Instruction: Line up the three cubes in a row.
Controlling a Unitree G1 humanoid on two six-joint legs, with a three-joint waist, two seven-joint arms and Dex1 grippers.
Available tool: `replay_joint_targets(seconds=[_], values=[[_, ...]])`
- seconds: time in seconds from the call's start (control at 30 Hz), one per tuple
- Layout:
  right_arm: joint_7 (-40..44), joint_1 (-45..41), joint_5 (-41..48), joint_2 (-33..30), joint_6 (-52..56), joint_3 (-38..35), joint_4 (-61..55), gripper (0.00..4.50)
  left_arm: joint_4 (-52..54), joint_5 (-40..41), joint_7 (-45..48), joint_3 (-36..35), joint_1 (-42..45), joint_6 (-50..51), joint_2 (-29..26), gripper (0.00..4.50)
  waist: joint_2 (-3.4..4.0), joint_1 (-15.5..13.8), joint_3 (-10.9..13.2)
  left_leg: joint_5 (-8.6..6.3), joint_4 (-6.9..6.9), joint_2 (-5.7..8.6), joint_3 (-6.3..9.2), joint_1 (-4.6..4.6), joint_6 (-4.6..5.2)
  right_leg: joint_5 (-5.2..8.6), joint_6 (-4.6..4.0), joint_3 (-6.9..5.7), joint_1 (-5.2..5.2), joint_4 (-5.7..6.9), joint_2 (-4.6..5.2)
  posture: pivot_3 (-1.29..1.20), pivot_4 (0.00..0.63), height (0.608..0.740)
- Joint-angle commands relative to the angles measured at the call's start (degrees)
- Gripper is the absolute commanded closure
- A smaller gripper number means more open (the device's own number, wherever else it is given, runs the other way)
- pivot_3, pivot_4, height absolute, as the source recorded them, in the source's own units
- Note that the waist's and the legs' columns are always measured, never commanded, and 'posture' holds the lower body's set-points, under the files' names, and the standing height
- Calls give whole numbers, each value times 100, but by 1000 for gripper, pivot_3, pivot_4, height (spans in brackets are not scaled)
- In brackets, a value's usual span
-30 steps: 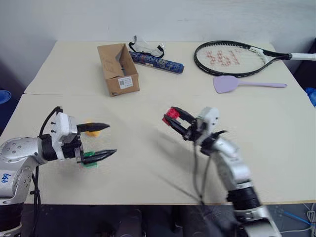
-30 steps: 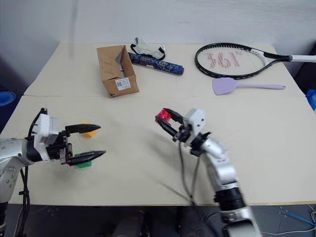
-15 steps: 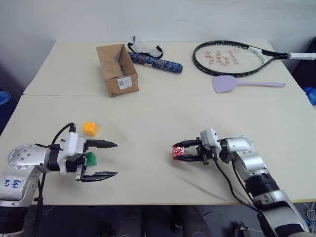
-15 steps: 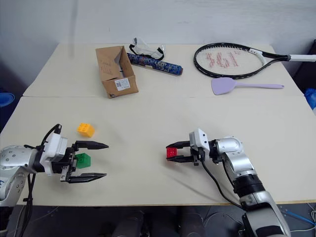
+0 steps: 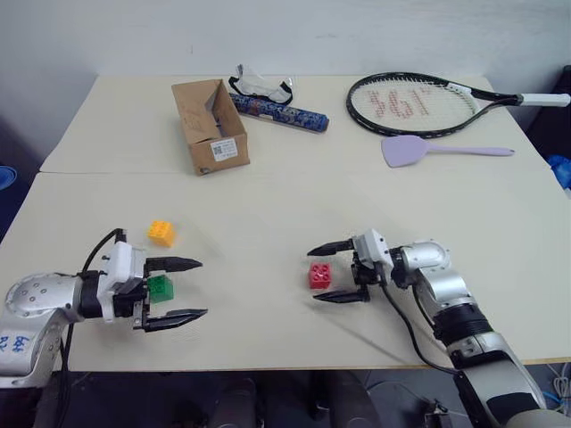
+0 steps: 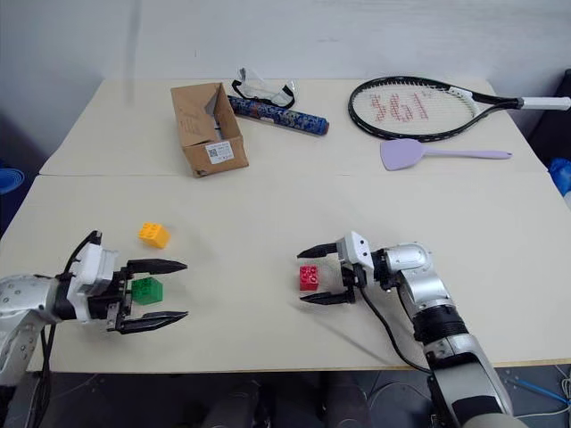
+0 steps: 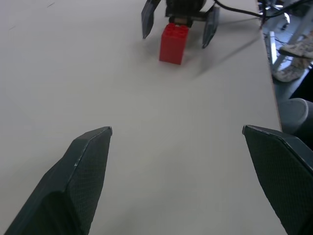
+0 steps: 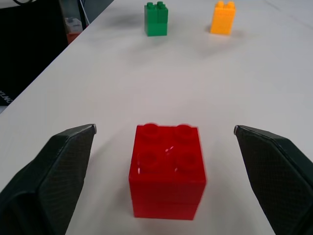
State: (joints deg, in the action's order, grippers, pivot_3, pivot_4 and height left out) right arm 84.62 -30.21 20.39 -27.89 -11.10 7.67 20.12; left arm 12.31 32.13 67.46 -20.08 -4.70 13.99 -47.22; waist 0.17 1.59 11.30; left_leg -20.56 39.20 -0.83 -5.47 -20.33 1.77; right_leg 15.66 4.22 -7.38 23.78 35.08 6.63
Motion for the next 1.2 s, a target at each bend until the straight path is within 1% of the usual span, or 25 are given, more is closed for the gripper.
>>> replay_joint_targets(seconds=[0.03, 0.1, 0.17, 0.23, 0.3, 0.37, 0.43, 0.5, 0.67, 0.8, 0.9, 0.97, 1.07, 1.2], values=[[-273, 380, 334, -365, 119, -577, -762, 56, 89, 193, -410, -853, -314, 93, 47, 0, -1, -23, 0, 0, 0, 0, 0, 0, 0, 0, 0, 0, -1, -1, 1, 0, 150, 740], [-528, 911, 413, -645, 313, -897, -1222, 56, -108, 270, -571, -1423, -661, 264, 74, 0, -2, -49, -1, -2, 0, 0, 4, 1, 0, 0, 0, -4, -6, -6, 4, 0, 150, 740], [-533, 1472, 777, -735, 303, -1266, -1602, 56, -467, 268, -606, -1898, -976, 310, 73, 0, -2, -77, -1, -6, -1, 0, 6, 2, -1, 0, 0, -4, -7, -10, 4, 0, 150, 740], [-491, 2068, 910, -741, -83, -1611, -1740, 56, -1000, 90, -525, -2219, -1250, 145, -1, 0, -1, -89, -1, -9, -5, -1, 4, 4, -1, 0, 0, -5, -7, -12, 2, 0, 150, 740], [-573, 2546, 859, -761, -283, -1831, -1759, 56, -1499, -50, -456, -2399, -1454, 47, -95, 0, -2, -82, -1, -10, -5, -1, -1, 8, 0, 0, 0, -4, -8, -14, 1, 0, 150, 740], [-541, 2827, 1003, -825, -115, -1925, -1807, 56, -1862, -140, -418, -2456, -1555, -37, -156, 0, -2, -85, -1, -24, -5, 0, -6, 13, 5, 0, 0, 1, -8, -27, 3, 0, 150, 740], [-474, 3018, 1157, -888, 30, -1988, -1878, 56, -2273, -229, -342, -2445, -1581, -171, -196, 0, -2, -97, -1, -27, -5, 0, -7, 17, 8, 0, -1, 6, -9, -26, 7, 0, 150, 740], [-608, 3064, 1212, -811, -41, -2039, -2020, 56, -2512, -234, -258, -2377, -1536, -266, -191, 0, -2, -110, -1, -29, -5, -1, -6, 19, 5, 1, -4, 8, -7, -24, 9, 0, 150, 740], [-766, 3108, 1334, -789, 63, -1972, -2568, 56, -2042, -89, -121, -1906, -1208, -262, -26, 0, -2, -156, -2, -42, -5, -1, -5, 16, -21, 2, -6, 10, -2, -23, 12, 0, 150, 740], [-924, 3088, 1462, -804, 382, -1822, -3065, 56, -1808, -156, 115, -1223, -485, -309, -151, 0, -5, -199, -3, -41, -4, 0, -4, 14, -20, 2, -6, 7, -4, -24, 14, 0, 150, 740], [-1031, 3005, 1489, -774, 564, -1696, -3294, 56, -2086, -681, 574, -428, 68, -774, -411, 0, -6, -164, -4, -36, -4, 0, -6, 16, -13, 1, -6, 6, -4, -20, 13, 0, 150, 740], [-1108, 2994, 1472, -760, 635, -1639, -3385, 56, -2417, -875, 648, -39, 597, -962, -421, 0, -3, -153, -4, -28, -5, 1, -7, 15, -3, 1, -6, 4, -4, -11, 9, 0, 150, 740], [-1171, 3069, 1466, -786, 688, -1640, -3490, 56, -2784, -993, 814, 325, 1125, -1137, -405, 0, -4, -122, -4, -27, -5, -1, -11, 13, -2, 1, -6, 1, -3, 0, 0, 0, 150, 740], [-1205, 3217, 1426, -833, 659, -1672, -3595, 56, -3129, -1108, 1062, 623, 1445, -1371, -418, 0, -5, -130, -4, -25, -5, -2, -28, 13, 4, 1, -5, -3, -2, 0, -4, 0, 150, 740]])
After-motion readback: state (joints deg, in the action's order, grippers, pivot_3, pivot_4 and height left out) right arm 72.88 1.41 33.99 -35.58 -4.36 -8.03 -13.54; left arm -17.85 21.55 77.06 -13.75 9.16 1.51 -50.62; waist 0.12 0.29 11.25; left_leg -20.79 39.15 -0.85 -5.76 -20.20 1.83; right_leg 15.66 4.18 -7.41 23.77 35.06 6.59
